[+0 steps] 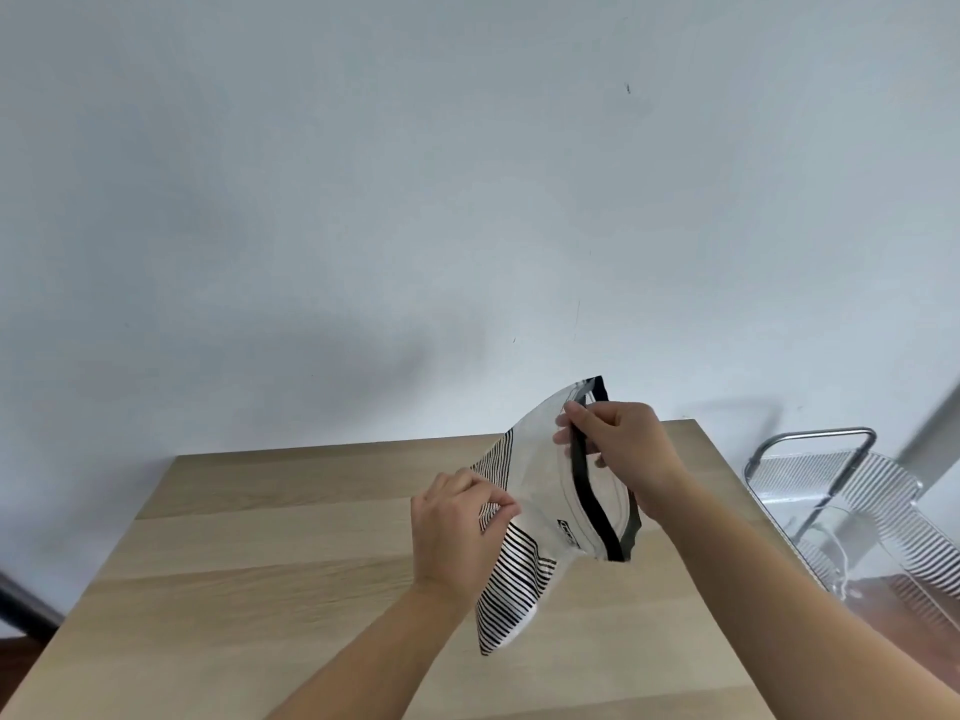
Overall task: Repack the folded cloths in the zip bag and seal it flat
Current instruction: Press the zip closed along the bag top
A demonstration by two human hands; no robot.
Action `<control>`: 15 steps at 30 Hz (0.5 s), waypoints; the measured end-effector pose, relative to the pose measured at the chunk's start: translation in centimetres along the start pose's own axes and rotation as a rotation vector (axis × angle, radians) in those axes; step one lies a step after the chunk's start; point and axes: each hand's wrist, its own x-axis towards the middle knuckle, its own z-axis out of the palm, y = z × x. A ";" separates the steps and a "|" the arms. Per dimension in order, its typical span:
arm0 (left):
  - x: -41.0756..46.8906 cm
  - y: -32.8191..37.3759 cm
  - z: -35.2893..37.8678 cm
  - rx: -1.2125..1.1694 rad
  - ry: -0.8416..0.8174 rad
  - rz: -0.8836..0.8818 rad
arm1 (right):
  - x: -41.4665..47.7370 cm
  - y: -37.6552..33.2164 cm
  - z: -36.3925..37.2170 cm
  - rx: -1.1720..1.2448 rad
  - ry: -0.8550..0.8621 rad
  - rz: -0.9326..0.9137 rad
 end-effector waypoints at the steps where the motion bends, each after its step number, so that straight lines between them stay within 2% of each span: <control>1: 0.2 -0.1 -0.2 -0.015 0.000 -0.028 | -0.3 0.1 -0.2 -0.057 -0.042 -0.031; 4: 0.9 -0.4 -0.8 -0.042 0.008 -0.102 | -1.9 0.9 -0.6 -0.180 -0.236 -0.125; 6: 1.5 -0.7 -1.1 -0.068 0.021 -0.140 | -2.7 1.7 -0.5 -0.262 -0.290 -0.145; 10: 2.1 -0.9 -1.3 -0.089 0.022 -0.153 | -2.6 2.7 0.0 -0.348 -0.158 -0.178; 15: 0.9 -0.2 -1.3 -0.098 0.068 -0.059 | -1.9 2.1 0.3 -0.275 -0.038 -0.192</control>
